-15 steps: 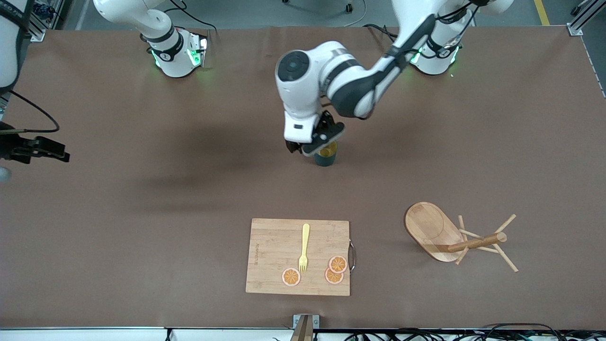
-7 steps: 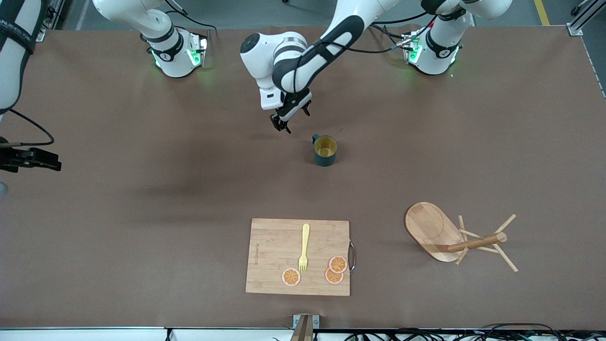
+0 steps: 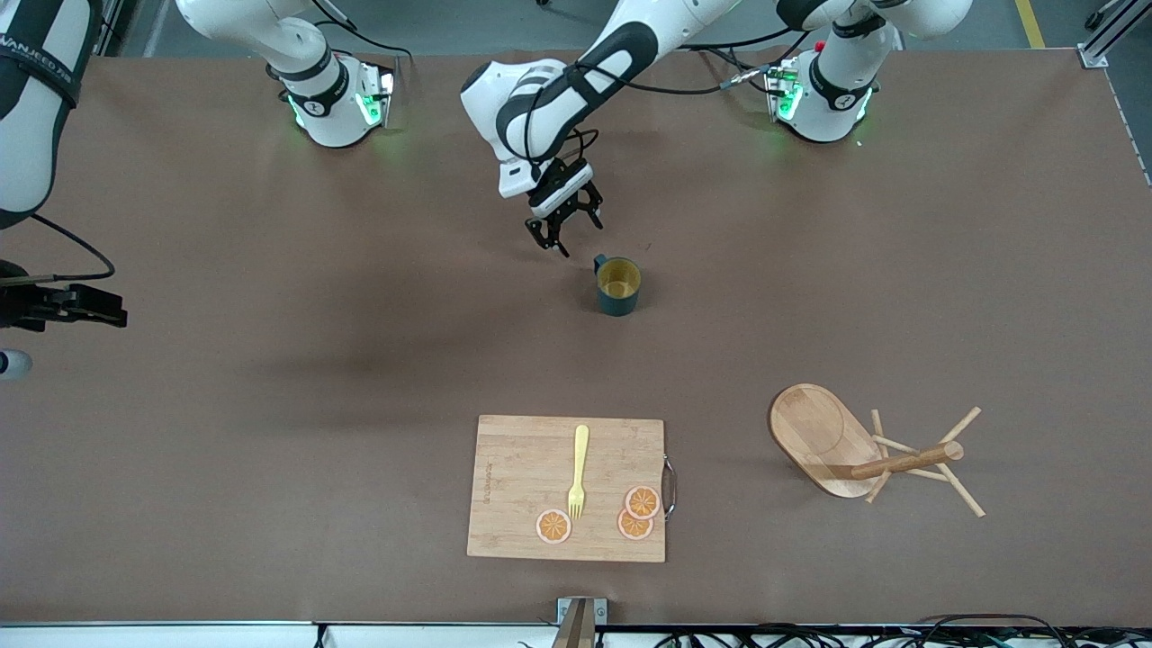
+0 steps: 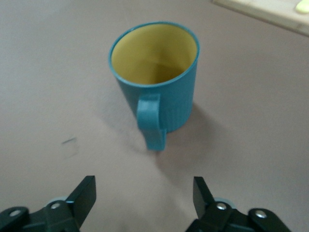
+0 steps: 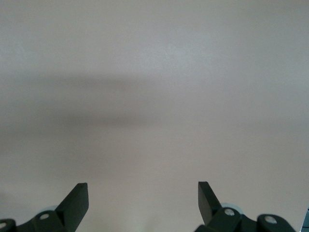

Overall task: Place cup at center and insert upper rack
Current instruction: 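Lower the left gripper onto the mug handle and grasp it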

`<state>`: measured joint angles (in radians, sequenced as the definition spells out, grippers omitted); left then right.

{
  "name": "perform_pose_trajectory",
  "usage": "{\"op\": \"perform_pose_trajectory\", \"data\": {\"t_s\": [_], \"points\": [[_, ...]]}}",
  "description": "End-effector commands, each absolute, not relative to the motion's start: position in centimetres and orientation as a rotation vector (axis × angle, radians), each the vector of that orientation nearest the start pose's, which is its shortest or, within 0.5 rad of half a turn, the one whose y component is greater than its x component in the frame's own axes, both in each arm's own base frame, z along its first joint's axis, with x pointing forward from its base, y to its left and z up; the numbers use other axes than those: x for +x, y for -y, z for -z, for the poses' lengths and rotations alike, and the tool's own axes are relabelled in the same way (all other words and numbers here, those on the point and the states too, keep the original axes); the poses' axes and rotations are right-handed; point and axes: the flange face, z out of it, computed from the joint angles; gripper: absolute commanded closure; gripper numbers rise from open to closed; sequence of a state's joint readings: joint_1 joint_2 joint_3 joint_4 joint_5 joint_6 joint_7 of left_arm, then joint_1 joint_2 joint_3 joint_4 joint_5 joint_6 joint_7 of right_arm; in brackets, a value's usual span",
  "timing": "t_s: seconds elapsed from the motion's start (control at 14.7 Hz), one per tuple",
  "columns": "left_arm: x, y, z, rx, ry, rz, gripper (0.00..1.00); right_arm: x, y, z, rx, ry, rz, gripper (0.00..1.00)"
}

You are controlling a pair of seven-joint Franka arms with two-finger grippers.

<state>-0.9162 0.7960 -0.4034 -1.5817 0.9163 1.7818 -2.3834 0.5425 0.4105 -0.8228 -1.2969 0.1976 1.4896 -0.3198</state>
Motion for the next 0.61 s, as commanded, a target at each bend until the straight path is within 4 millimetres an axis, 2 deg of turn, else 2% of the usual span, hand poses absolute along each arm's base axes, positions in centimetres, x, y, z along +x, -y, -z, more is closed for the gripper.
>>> {"op": "perform_pose_trajectory", "data": {"t_s": [0.0,0.07,0.2,0.34,0.54], "points": [[26.1,60.0,-15.7,-2.536,0.853,1.031,0.24,63.2,5.6,-56.6,-3.178,0.13,-0.194,0.0],[25.7,60.1,-15.0,-2.539,0.821,1.063,0.27,62.9,5.4,-56.6,-3.17,0.133,-0.221,0.0],[26.7,59.7,-14.6,-2.515,0.808,1.115,0.32,62.7,5.2,-56.8,-3.163,0.12,-0.224,0.0],[26.9,59.5,-14.5,-2.504,0.799,1.127,0.37,62.9,5.1,-56.2,-3.144,0.029,-0.236,0.0],[27.2,58.5,-13.7,-2.439,0.752,1.158,0.39,62.6,5.5,-57.0,-3.113,0.073,-0.21,0.0]]}}
